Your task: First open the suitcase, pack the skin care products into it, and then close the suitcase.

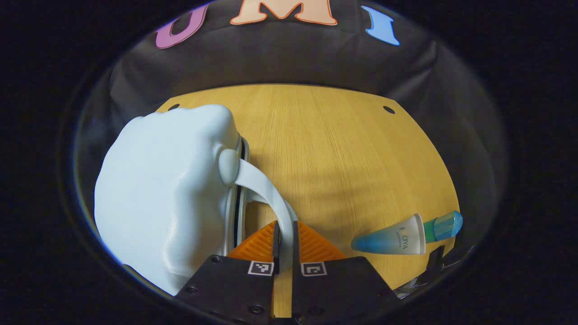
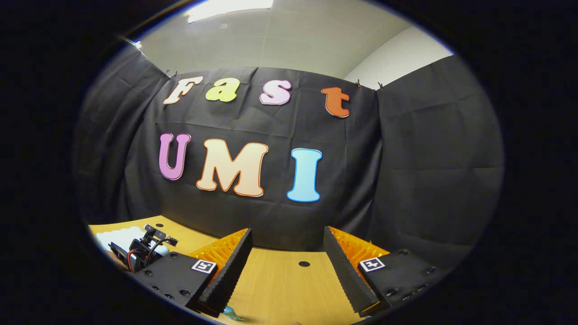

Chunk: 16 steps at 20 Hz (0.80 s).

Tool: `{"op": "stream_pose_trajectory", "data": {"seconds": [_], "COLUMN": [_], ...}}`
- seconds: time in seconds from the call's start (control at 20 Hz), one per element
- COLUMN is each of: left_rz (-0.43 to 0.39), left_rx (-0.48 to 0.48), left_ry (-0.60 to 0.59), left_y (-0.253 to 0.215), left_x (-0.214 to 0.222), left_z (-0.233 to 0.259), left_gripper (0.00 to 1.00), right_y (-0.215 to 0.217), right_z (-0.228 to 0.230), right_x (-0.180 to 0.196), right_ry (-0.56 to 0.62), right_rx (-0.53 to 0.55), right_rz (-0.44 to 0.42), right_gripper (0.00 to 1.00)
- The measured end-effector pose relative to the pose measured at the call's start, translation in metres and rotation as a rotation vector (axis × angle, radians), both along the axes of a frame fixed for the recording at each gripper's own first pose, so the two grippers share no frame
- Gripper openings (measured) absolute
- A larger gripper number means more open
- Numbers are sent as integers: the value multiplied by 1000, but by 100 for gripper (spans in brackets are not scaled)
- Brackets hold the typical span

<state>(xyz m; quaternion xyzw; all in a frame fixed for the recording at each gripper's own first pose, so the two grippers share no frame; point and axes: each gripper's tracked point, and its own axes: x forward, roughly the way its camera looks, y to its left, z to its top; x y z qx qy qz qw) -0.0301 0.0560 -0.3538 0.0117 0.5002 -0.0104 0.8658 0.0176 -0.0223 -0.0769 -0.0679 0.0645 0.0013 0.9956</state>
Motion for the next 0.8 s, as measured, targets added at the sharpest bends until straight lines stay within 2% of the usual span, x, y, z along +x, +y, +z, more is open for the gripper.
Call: {"op": "stream_pose_trajectory", "data": {"seconds": [0.25,0.45,0.8], "left_rz": [-43,-41,-43], "left_rx": [86,58,67], "left_ry": [-45,-71,-179], "left_y": [-2,-4,18], "left_x": [7,11,25], "left_z": [15,43,120], "left_gripper": [0,0,0], "right_y": [0,5,40], "right_z": [6,8,13], "right_x": [-1,1,7], "right_ry": [-23,-36,-60], "right_rx": [19,38,86], "right_rz": [-1,5,61], "right_gripper": [99,99,98]}}
